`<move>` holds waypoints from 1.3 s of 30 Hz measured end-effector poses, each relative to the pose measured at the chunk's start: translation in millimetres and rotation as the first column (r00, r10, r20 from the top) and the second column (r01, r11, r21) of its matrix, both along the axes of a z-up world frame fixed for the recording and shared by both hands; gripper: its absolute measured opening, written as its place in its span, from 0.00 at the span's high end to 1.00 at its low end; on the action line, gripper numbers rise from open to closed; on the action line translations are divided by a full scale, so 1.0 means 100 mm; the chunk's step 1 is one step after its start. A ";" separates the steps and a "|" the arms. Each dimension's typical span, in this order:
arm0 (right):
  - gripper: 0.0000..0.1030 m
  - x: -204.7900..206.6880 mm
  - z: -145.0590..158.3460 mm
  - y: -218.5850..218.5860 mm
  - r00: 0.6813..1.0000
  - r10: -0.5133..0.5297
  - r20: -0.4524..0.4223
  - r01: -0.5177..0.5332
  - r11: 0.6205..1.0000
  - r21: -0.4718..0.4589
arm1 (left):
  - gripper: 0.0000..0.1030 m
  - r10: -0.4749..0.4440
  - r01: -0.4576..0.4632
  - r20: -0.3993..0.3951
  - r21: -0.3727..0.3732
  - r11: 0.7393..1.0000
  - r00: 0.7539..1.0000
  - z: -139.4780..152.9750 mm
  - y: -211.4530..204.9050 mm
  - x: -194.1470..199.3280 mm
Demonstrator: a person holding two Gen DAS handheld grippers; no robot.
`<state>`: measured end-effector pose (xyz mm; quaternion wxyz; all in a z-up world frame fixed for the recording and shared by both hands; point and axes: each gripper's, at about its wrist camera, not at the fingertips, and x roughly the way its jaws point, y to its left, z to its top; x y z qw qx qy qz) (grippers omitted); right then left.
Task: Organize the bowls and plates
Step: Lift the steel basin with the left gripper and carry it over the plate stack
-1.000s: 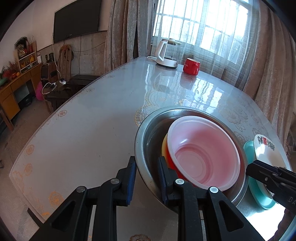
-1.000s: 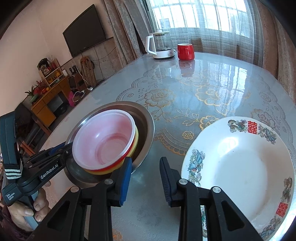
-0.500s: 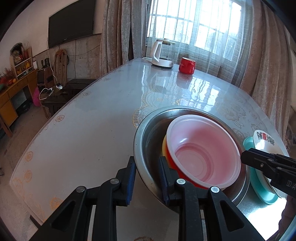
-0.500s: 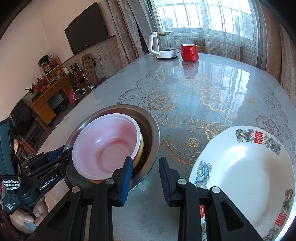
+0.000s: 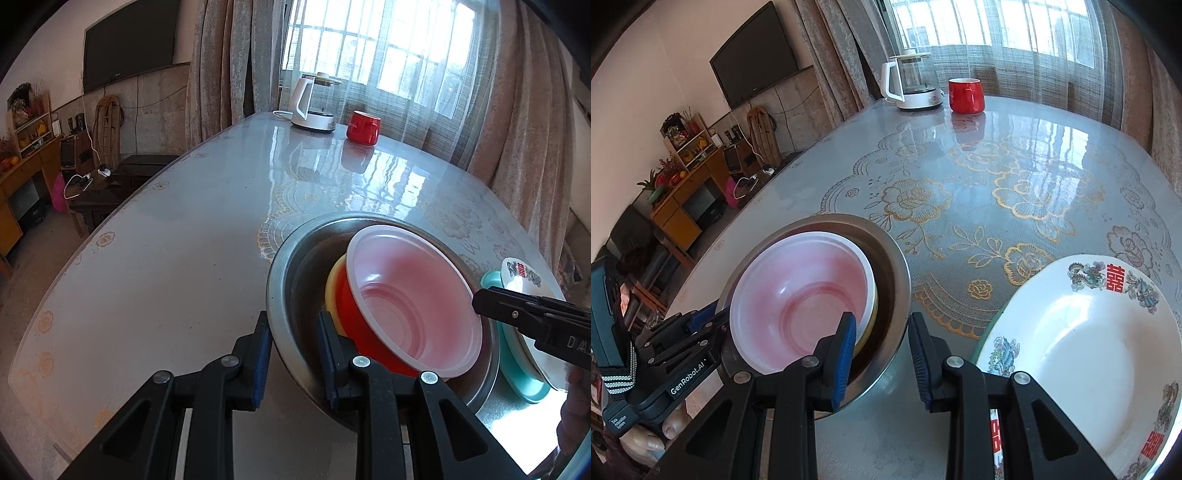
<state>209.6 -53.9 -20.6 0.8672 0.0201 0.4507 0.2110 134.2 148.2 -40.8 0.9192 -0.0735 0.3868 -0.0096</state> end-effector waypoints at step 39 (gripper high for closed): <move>0.71 0.02 -0.09 -0.01 0.997 -0.007 -0.073 0.008 1.000 0.016 | 0.77 -0.018 0.017 -0.005 -0.108 0.994 1.000 0.03 0.12 -0.09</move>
